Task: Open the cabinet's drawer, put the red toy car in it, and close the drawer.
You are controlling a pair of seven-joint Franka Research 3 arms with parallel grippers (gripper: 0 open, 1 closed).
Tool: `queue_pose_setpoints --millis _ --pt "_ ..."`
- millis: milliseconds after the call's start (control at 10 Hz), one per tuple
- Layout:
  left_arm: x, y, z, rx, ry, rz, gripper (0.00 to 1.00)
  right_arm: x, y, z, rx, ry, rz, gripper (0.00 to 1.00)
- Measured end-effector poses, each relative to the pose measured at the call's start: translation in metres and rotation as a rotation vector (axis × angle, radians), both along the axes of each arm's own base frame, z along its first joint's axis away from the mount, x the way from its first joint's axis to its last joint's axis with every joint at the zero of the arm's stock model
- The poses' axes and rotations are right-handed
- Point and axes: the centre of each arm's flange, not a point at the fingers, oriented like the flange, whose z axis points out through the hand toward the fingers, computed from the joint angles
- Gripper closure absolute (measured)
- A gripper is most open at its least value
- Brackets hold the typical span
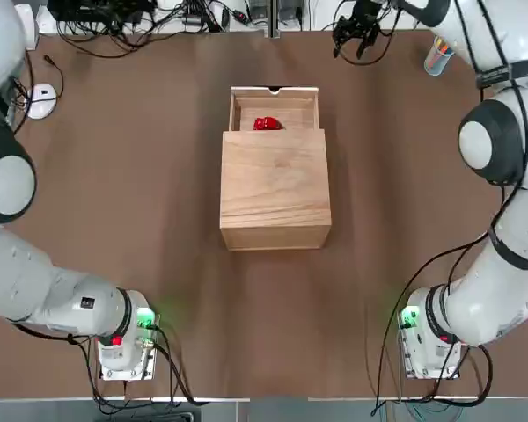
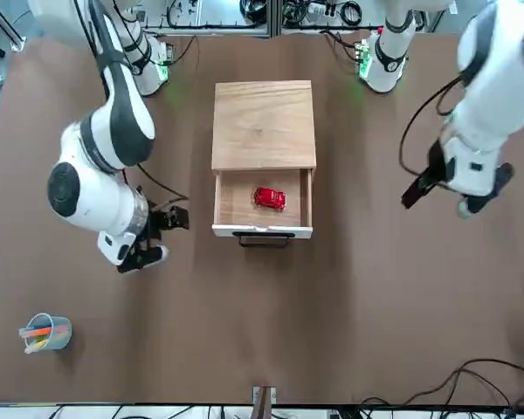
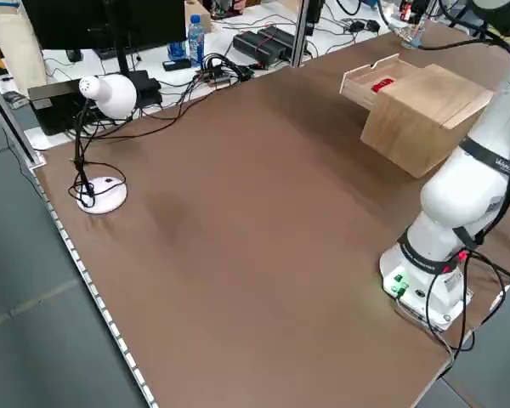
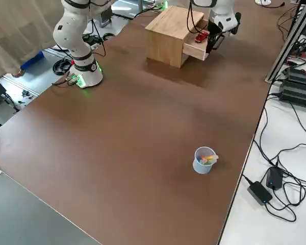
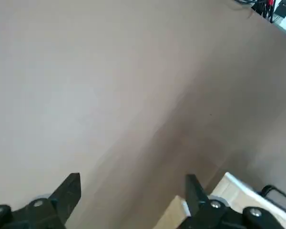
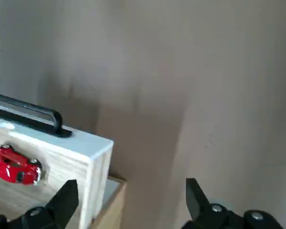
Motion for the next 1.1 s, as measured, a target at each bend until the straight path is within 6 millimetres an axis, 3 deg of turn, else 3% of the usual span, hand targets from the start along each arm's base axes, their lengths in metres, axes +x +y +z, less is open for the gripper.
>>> queue_pose_setpoints --millis 300,600,900,1000,1100 --pt "-0.011 0.053 0.03 0.007 -0.024 -0.142 0.0 0.012 0.032 -0.026 0.027 -0.088 -0.095 0.02" --pt "-0.017 0.068 0.037 0.055 -0.004 -0.301 0.0 0.016 0.047 -0.041 0.103 -0.083 -0.172 0.14" --pt "-0.02 0.068 0.043 0.069 0.011 -0.402 0.01 0.009 0.067 -0.059 0.107 -0.045 -0.196 0.65" --pt "-0.021 0.07 0.043 0.069 0.018 -0.433 0.0 0.005 0.077 -0.063 0.113 -0.033 -0.193 0.75" --pt "-0.021 0.077 0.043 0.069 0.023 -0.451 0.01 0.0 0.087 -0.064 0.13 -0.02 -0.193 0.79"
